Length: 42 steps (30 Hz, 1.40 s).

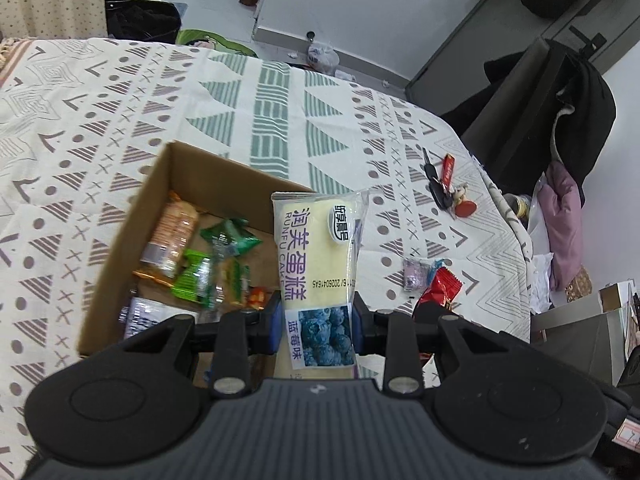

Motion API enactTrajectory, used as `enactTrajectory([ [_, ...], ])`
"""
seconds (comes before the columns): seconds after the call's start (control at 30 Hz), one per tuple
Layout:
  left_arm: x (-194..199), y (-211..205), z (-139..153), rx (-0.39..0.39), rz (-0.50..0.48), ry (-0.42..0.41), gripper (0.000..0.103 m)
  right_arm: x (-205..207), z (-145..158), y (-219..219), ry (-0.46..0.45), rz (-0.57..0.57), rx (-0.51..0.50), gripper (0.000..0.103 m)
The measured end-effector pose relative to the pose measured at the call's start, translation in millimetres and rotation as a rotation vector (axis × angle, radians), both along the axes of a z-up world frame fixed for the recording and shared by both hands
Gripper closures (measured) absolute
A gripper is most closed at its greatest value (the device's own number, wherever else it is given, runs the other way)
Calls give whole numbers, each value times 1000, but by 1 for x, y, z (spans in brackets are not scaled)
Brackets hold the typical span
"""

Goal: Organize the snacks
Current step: 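Carry white cake packet in left tool and red candy in right tool toward box, then open right tool to drop red candy while left tool drops cake packet into box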

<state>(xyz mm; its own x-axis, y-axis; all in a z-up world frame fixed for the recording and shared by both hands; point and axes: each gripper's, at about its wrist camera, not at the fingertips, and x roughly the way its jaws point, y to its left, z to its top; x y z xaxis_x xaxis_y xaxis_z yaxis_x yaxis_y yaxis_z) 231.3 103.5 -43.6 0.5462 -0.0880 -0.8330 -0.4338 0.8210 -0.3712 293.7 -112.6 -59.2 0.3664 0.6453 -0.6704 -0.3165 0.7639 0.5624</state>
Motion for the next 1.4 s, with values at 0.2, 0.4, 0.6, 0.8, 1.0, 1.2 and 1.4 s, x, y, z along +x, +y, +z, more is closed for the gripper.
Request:
enactTrajectory([
  [0.2,-12,26,2,6,27,5,72,-9,6,20,-11,21,-1,83],
  [0.4,-19,48,-4,6,48,17,72,-12,7,40,-17,43,-6,83],
  [0.6,-20,63,-11,-13,53,29,71,-10,8,62,-12,65,-11,83],
  [0.8,-14,70,-10,20,41,31,57,-6,14,78,-31,74,18,78],
  [1.0,-11,73,-7,48,62,29,36,-1,13,70,-39,33,-9,52],
  [1.2,-3,58,-5,68,48,40,27,1,4,41,-17,7,-32,51],
  [1.4,9,25,-2,80,-22,37,26,4,-4,1,-6,-25,-60,51],
])
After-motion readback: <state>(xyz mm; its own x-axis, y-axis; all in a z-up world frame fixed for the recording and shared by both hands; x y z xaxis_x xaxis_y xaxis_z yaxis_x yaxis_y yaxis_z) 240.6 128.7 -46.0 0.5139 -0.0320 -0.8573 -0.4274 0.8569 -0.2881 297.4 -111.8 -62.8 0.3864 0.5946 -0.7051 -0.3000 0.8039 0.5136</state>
